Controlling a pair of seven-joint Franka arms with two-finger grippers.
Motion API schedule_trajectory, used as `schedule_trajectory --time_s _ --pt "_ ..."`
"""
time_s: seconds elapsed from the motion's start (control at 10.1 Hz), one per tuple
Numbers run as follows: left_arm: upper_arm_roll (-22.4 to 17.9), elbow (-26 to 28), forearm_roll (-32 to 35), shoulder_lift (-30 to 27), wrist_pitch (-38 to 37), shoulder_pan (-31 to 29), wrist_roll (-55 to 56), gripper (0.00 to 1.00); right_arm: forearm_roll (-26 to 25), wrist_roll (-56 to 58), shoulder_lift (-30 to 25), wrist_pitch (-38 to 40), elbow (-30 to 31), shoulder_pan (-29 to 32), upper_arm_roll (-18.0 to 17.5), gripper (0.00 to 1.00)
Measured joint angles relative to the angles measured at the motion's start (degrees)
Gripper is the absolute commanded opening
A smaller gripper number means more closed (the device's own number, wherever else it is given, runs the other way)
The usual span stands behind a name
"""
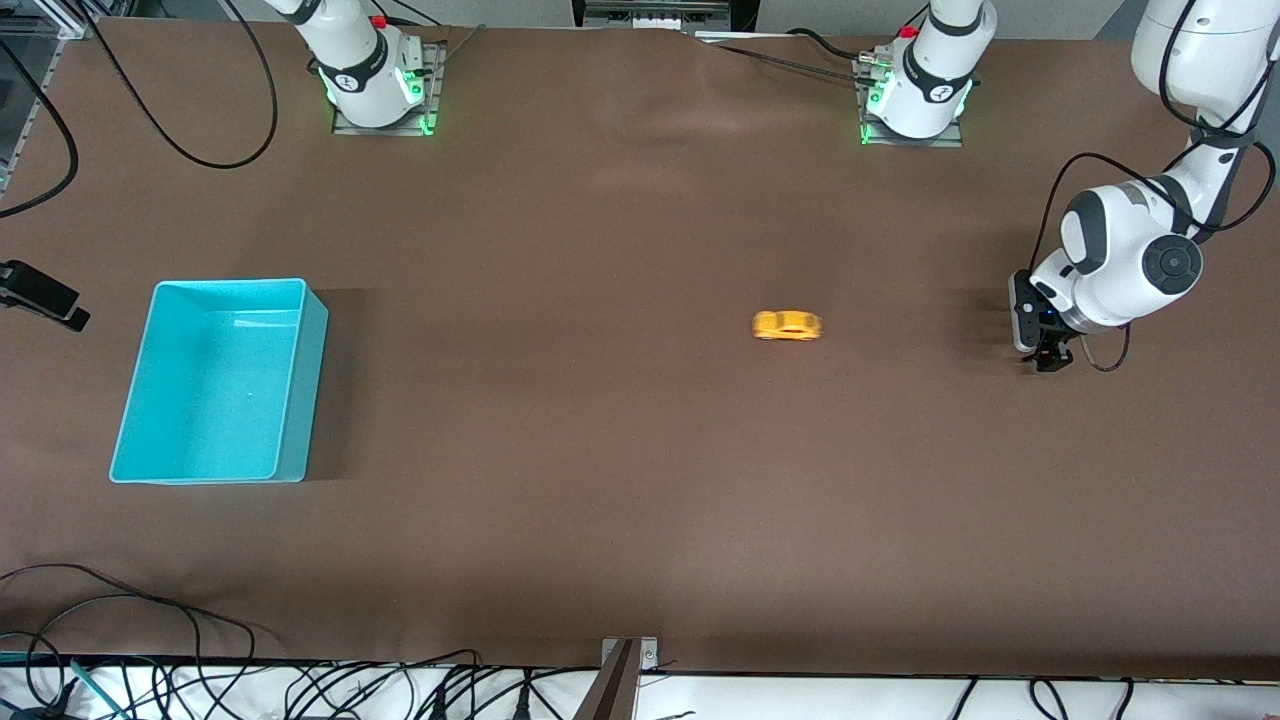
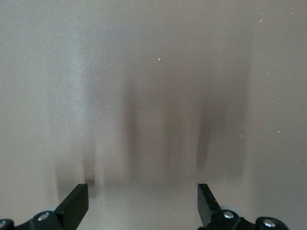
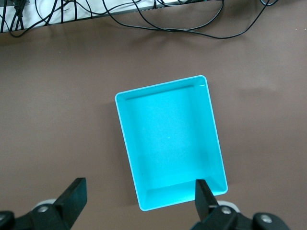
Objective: Wind up and store yellow beetle car
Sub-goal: 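Release the car and lift the left gripper away from it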
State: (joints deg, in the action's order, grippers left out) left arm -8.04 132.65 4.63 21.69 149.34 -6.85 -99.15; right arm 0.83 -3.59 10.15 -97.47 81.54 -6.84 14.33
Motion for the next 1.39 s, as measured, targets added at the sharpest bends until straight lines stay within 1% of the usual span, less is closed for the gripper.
schedule_trajectory --time_s 0.2,0.4,0.5,0.6,0.7,0.89,1.09,1.19,1.29,1.39 --pt "0.0 -0.9 0.0 -2.4 -0.2 0.0 0.3 1.0 0.0 0.0 0.0 0.0 0.0 0.0 0.0 1.0" --pt "0.2 -1.0 0.0 -7.5 -1.8 0.3 0.3 1.0 -0.2 0.0 0.0 0.0 -0.1 0.0 0.3 1.0" --pt "0.2 -1.0 0.0 -10.2 -2.9 0.8 0.4 1.0 -0.2 0.0 -0.2 0.0 -0.5 0.0 1.8 1.0" --pt "0.3 -1.0 0.0 -13.1 -4.3 1.4 0.5 1.0 0.2 0.3 -0.7 0.0 -1.2 0.1 4.3 1.0" --pt "0.3 -1.0 0.0 -15.9 -5.8 1.8 0.6 1.0 1.2 0.9 -1.2 0.0 -1.6 0.3 5.5 1.0" --pt "0.4 -0.9 0.0 -20.1 -7.8 2.4 0.6 1.0 1.7 1.1 -1.5 0.3 -1.6 -0.2 4.8 1.0" --pt "0.5 -1.3 -0.2 -22.8 -9.7 3.0 0.8 1.0 1.7 1.4 -1.0 1.0 -1.6 -0.9 4.4 1.0" --pt "0.5 -3.0 -1.2 -24.0 -13.1 3.5 2.0 1.0 1.7 2.4 -0.5 1.4 -1.5 -1.4 4.3 1.0" --pt "0.6 -5.8 -2.2 -25.0 -17.2 4.2 4.9 1.0 1.7 3.4 0.0 1.7 -1.4 -1.9 4.1 1.0" --pt "0.7 -8.7 -2.4 -25.5 -20.9 4.7 10.1 1.0 1.8 3.9 0.6 2.4 -1.3 -2.6 4.0 1.0"
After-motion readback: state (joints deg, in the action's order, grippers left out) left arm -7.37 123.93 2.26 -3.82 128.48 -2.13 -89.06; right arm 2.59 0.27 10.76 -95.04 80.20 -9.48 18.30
